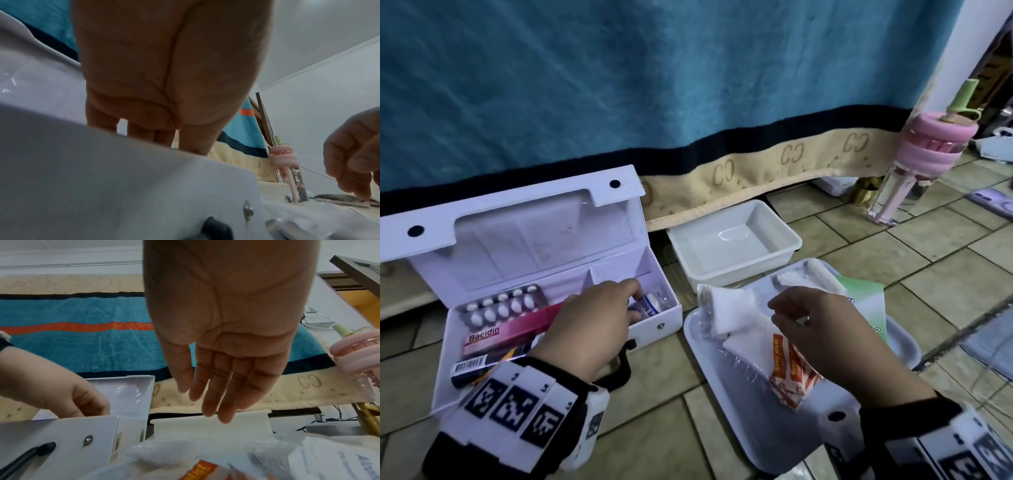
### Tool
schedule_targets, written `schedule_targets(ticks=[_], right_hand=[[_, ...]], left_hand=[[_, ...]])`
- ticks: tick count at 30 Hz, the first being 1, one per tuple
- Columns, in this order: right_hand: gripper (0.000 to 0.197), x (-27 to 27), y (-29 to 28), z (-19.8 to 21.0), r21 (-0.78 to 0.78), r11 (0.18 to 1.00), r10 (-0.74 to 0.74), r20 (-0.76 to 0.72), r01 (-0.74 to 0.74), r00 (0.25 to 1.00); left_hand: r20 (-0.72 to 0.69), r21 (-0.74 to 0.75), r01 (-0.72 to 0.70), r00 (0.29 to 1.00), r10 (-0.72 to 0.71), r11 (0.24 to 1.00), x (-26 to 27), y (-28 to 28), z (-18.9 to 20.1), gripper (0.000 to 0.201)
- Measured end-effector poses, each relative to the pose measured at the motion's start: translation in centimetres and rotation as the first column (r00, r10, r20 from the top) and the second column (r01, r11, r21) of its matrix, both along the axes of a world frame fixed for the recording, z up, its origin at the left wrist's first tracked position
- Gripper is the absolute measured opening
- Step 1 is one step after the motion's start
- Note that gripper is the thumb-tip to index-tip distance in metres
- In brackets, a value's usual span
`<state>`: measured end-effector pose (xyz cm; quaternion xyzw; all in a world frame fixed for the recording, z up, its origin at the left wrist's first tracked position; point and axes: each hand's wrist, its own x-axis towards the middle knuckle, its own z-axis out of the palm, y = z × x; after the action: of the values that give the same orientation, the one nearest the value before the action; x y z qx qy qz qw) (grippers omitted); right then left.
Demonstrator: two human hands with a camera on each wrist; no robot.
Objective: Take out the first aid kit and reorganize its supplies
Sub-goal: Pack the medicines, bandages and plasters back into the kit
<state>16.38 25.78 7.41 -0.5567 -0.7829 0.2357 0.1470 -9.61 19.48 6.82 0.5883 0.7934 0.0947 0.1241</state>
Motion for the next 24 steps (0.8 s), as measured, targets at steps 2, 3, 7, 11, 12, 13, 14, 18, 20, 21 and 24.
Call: schedule_targets(ticks=[2,3,7,11,12,13,14,18,20,21,24], right_hand=[[0.016,0.3,0.0,0.1,0.005,1.0,-0.016,-0.009,0.016,1.0],[0.016,0.4,0.1,0.1,0.004,1.0,-0.025,-0.014,0.025,1.0],[0.013,1.4,0.7,0.5,0.011,0.998,-0.065,-0.049,0.065,0.997],[0.012,2.7,1.3,0.9,0.033,0.993,-0.113,-0.071,0.116,0.991],[0.013,3.0,1.4,0.9,0.04,0.992,-0.12,-0.072,0.123,0.99],[0.013,3.3,1.4,0.9,0.045,0.991,-0.126,-0.074,0.129,0.989],[0.014,3.6,1.4,0.8,0.048,0.99,-0.13,-0.072,0.134,0.989],[0.012,4.5,1.3,0.3,0.046,0.986,-0.159,-0.074,0.162,0.985],[0.013,5.0,1.3,0.0,0.036,0.982,-0.184,-0.073,0.187,0.98],[0.013,5.3,1.3,-0.2,0.035,0.98,-0.195,-0.069,0.198,0.978],[0.011,6.0,0.8,-0.7,0.023,0.976,-0.214,-0.048,0.216,0.976]], left_hand=[[-0.037,-0.011,0.012,0.999,-0.012,1.0,-0.1,0.1,-0.3,0.022],[-0.051,-0.019,0.015,0.999,-0.016,1.0,-0.1,0.2,-0.4,0.023],[-0.118,-0.063,0.054,0.991,-0.061,0.997,0.3,0.4,-0.7,0.026],[-0.059,0.053,0.05,0.997,-0.047,0.997,1.2,0.4,-0.3,0.041],[-0.05,0.027,0.083,0.995,-0.082,0.996,1.4,0.4,-0.2,0.048],[-0.043,-0.015,0.115,0.992,-0.116,0.993,1.5,0.3,-0.2,0.055],[-0.029,-0.046,0.131,0.991,-0.133,0.99,1.5,0.3,-0.3,0.059],[0.005,-0.088,0.112,0.994,-0.112,0.99,1.6,0.5,0.2,0.061],[-0.034,-0.061,0.107,0.993,-0.109,0.992,2.0,0.6,0.4,0.057],[-0.05,-0.003,0.097,0.994,-0.098,0.995,2.4,0.6,0.6,0.052],[0.007,0.237,0.082,0.996,-0.086,0.968,4.5,0.3,1.3,0.031]])
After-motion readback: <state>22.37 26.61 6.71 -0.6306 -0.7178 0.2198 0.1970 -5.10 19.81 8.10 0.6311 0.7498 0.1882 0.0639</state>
